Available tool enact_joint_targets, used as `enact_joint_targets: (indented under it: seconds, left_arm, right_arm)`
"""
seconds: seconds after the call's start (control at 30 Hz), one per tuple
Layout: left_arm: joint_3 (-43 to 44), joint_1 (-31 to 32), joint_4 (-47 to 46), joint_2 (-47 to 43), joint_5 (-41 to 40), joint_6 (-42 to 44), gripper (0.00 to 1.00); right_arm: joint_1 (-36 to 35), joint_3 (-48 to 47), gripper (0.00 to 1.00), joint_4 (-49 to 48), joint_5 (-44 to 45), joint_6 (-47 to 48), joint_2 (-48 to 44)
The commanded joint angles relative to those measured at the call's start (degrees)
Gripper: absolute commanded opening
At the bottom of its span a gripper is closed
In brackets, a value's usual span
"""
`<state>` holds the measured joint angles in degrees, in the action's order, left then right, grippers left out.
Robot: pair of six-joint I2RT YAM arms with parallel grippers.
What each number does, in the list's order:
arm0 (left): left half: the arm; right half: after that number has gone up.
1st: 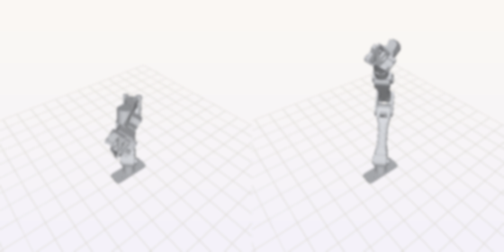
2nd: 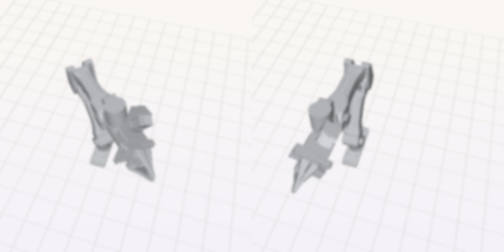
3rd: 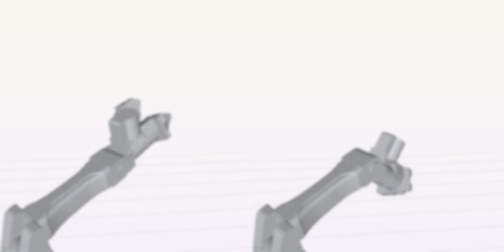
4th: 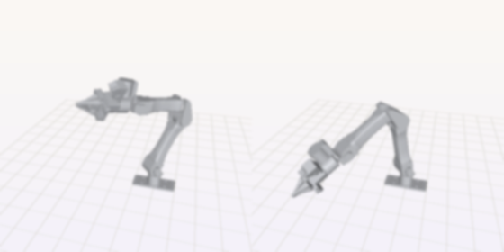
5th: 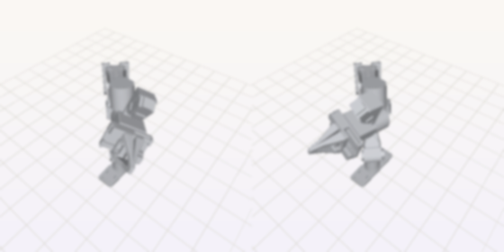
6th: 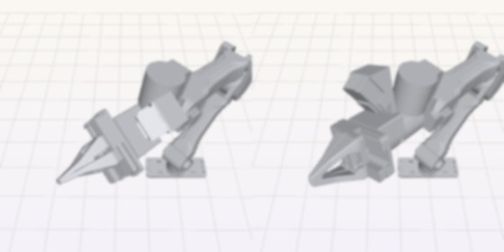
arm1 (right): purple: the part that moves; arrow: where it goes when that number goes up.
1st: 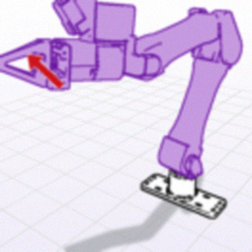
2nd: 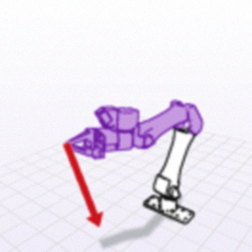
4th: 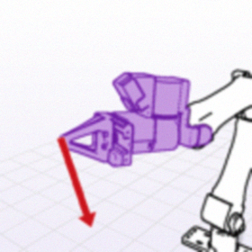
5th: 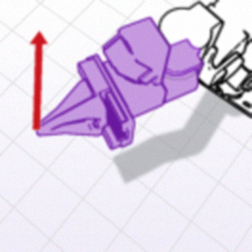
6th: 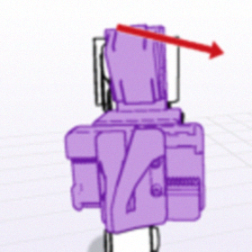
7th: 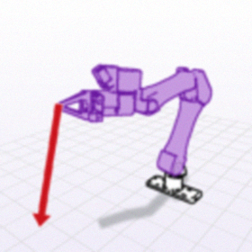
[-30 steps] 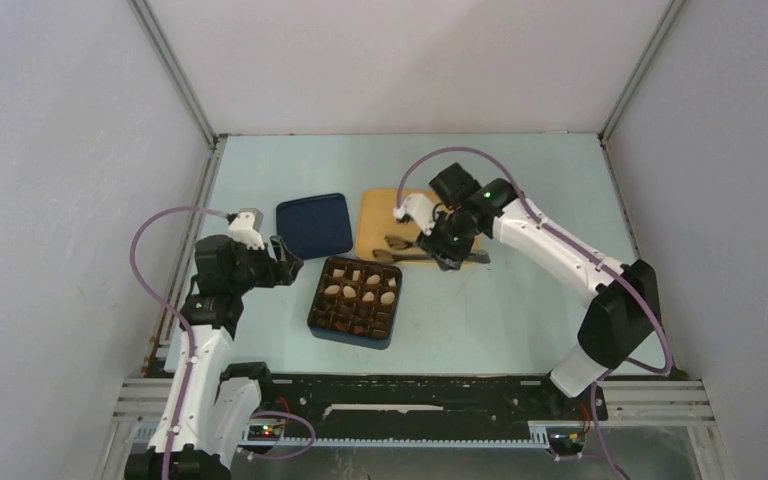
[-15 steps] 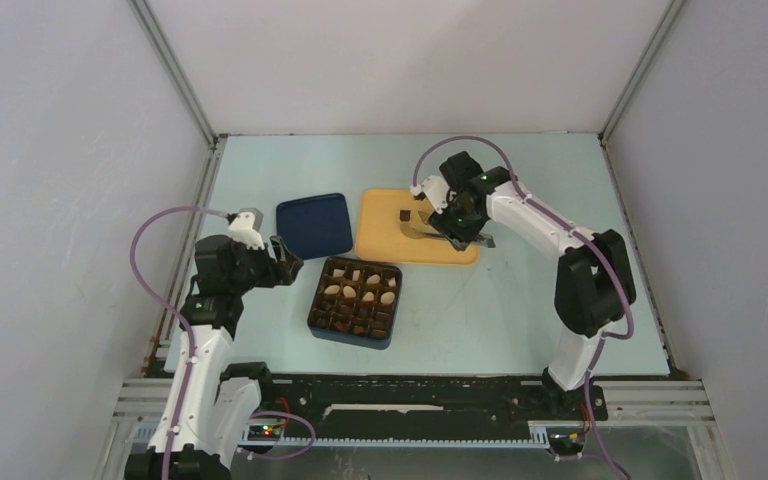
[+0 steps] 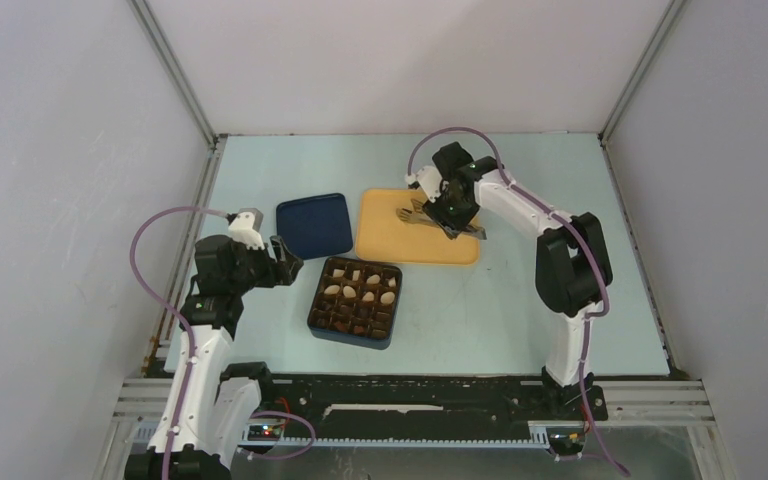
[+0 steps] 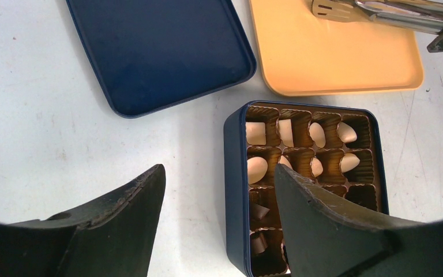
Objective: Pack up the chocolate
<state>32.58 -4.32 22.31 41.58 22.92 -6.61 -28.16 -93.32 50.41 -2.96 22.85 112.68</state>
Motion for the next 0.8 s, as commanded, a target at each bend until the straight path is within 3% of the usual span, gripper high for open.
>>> enact_joint_targets:
  seconds: [0.0,0.3,0.77]
  left_arm:
    - [-1.4,-0.8,-1.4,-0.8,0.6,0.1,0.73]
    - [-1.4,-0.8,-1.6,-0.7,0.9,0.1,0.73]
    - [-1.5,-0.8,-2.0,0.2,1.4,-0.3,0.73]
  right_arm:
    - [0.1,-2.9,0.43,0.0,-2.9,0.4,0.5]
    - [0.1,-1.3,0.30,1.8,-4.7,0.4,-2.1]
    - [-3.8,10.7,0.27,8.1,-13.8,4.9,-23.8]
